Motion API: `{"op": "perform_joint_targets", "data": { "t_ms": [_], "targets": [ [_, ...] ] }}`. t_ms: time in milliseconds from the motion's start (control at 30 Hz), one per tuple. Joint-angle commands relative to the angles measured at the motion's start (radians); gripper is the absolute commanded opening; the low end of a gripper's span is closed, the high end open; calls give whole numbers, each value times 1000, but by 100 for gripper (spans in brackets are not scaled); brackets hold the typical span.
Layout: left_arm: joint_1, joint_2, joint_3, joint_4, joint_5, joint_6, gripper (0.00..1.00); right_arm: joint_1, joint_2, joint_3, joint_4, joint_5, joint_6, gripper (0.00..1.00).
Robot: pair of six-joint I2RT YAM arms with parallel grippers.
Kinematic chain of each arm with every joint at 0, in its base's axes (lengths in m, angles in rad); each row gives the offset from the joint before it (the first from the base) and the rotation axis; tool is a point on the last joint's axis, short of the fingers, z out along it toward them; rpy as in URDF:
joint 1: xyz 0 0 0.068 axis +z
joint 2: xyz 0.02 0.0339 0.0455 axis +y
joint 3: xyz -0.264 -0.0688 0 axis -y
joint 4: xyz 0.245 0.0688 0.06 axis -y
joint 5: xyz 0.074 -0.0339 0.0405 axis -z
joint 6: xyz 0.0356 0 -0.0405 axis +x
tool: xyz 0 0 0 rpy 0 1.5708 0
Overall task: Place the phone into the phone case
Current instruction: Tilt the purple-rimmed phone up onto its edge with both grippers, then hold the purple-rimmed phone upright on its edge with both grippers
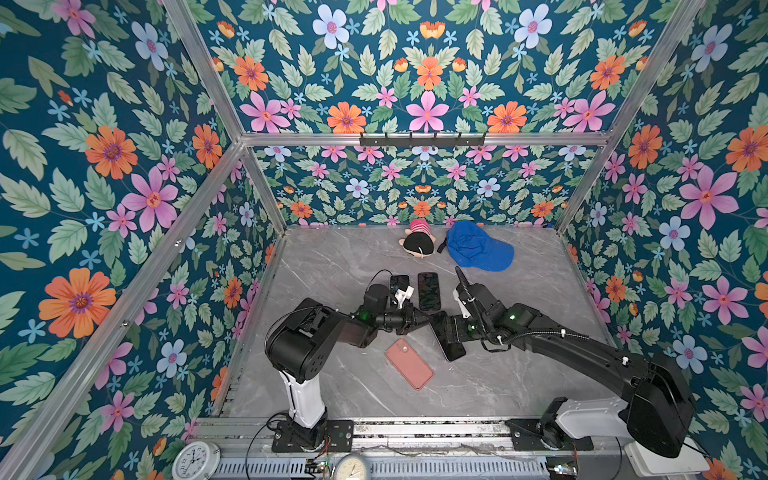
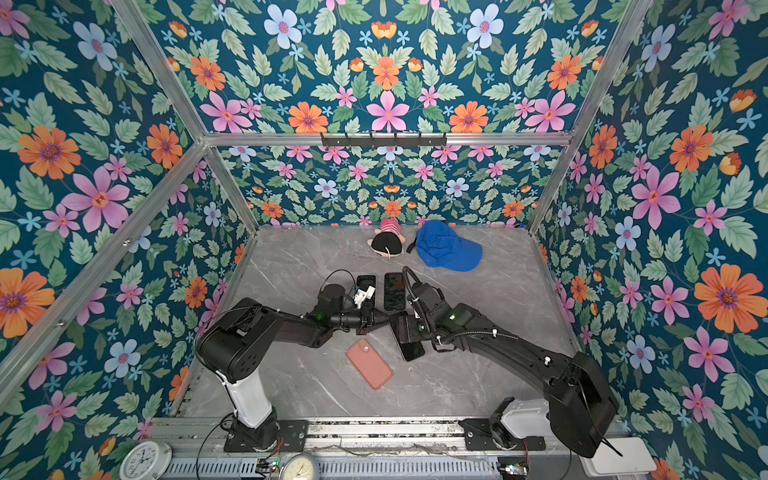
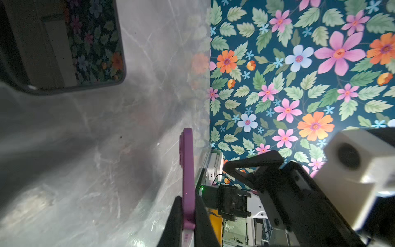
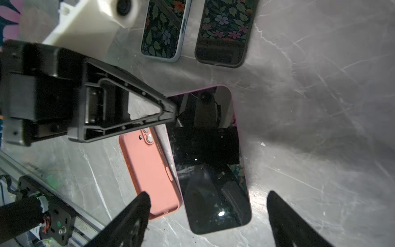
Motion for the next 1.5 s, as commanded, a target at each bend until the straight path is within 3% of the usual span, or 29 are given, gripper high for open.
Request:
{"op": "perform_joint_targets", "data": {
  "t_ms": [0, 200, 367, 500, 667, 900, 1267, 1467],
  "targets": [
    [16, -16, 1, 121, -6, -67, 8, -29, -32, 5, 12, -84, 31, 85],
    [53, -3, -40, 286, -57, -197, 7, -127, -121, -48, 140, -208, 146, 85],
    [86, 65, -94, 609, -109, -405, 4, -219, -242, -204, 394, -320, 344, 83],
    [94, 110, -143, 781, -200, -494, 0, -271, -297, -277, 496, -368, 452, 80],
    [96, 112, -155, 794, -251, -498, 0, -283, -306, -326, 582, -402, 540, 80],
    [96, 97, -158, 793, -285, -501, 0, -334, -202, -444, 941, -522, 739, 74],
    [96, 114, -144, 798, -302, -519, 0, -335, -156, -464, 1030, -533, 764, 60],
    [96, 100, -141, 802, -300, -529, 0, -335, -126, -483, 1063, -528, 763, 58]
  ]
}}
